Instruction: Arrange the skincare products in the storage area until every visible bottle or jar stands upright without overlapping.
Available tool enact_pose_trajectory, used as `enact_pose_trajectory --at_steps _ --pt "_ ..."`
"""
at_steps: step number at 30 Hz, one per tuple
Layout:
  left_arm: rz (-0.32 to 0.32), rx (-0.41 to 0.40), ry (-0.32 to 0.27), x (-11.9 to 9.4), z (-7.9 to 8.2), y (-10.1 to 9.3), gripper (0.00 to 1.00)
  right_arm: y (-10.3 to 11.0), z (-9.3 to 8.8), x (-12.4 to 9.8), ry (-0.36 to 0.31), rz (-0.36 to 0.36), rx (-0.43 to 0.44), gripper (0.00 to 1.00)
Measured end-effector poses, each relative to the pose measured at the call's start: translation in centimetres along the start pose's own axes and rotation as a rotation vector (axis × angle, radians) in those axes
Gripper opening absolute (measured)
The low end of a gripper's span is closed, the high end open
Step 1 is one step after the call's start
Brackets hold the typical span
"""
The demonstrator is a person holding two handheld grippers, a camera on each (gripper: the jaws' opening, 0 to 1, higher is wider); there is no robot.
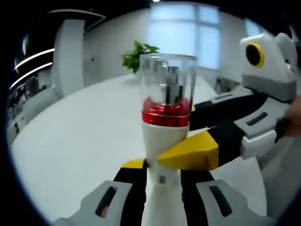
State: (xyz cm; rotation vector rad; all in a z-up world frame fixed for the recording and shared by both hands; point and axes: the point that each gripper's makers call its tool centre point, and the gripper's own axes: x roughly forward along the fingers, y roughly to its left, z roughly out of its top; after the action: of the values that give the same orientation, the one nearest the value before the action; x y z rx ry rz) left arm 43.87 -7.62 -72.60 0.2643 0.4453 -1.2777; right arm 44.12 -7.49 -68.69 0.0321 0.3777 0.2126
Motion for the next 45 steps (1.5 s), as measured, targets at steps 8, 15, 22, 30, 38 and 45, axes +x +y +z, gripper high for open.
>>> enact_pose_trajectory --at_steps 8,15,22,30,38,45 --pt "0.001 -0.041 0.084 -0.5 -2.0 0.2 0.23 -0.2 -0.1 -1.4 -0.024 0.052 0.004 0.39" --pt "0.002 -0.052 0.080 -1.5 -1.5 -0.6 0.33 0.5 -0.6 -2.3 -0.029 0.115 0.008 0.49" --pt "0.035 -0.073 0.078 -3.0 -1.2 -1.0 0.44 3.4 0.2 -4.0 -0.079 0.260 0.030 0.63" --pt "0.117 -0.160 0.062 -5.5 -1.5 -1.3 0.67 4.6 0.2 -5.9 -0.065 0.324 -0.034 0.71" --pt "0.181 -0.224 0.037 -9.7 -2.1 -2.6 0.74 4.4 0.4 -7.9 -0.058 0.347 -0.077 0.82" --pt "0.257 -0.284 -0.010 -14.0 -2.7 -3.5 0.85 4.0 1.0 -9.8 -0.070 0.348 -0.069 0.91"
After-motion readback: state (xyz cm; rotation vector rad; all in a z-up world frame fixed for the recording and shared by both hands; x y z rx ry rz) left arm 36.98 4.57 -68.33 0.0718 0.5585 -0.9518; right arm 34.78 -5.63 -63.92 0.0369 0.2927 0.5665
